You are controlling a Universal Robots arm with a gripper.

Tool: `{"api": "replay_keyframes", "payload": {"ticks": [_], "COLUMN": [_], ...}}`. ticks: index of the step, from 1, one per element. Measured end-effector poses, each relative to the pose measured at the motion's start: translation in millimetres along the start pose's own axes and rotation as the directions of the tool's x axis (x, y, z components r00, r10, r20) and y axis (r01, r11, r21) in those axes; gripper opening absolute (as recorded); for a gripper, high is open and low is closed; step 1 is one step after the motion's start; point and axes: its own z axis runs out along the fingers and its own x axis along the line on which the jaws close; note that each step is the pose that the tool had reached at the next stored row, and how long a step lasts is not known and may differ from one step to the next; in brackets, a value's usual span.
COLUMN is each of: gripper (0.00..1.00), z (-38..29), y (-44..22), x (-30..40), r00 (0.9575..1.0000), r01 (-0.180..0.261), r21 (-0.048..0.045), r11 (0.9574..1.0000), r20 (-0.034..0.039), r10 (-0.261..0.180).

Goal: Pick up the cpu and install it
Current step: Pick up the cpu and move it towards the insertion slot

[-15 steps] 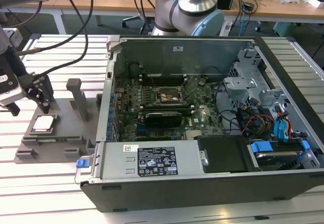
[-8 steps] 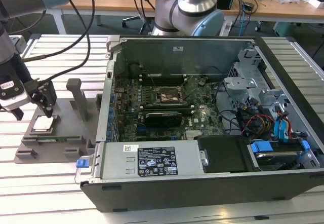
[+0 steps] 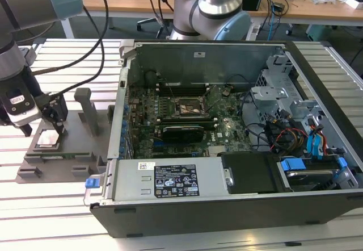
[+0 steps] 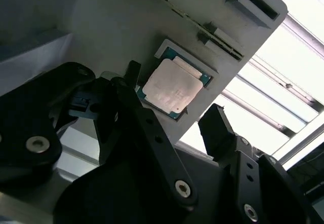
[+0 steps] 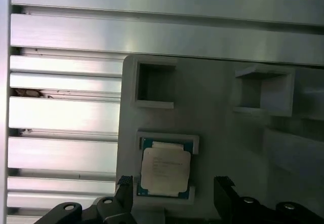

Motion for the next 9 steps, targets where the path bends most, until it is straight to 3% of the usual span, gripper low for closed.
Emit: {"api": "replay_keyframes", "payload": {"ticks": [9], "gripper": [0.74], "z": [20.4], "y": [1.6], "x": [0.5], "r00": [1.0], "r01": [0.0], "r21": [0.0001], "r11": [1.0], "r20": [0.0], "r10": [0.0]}}
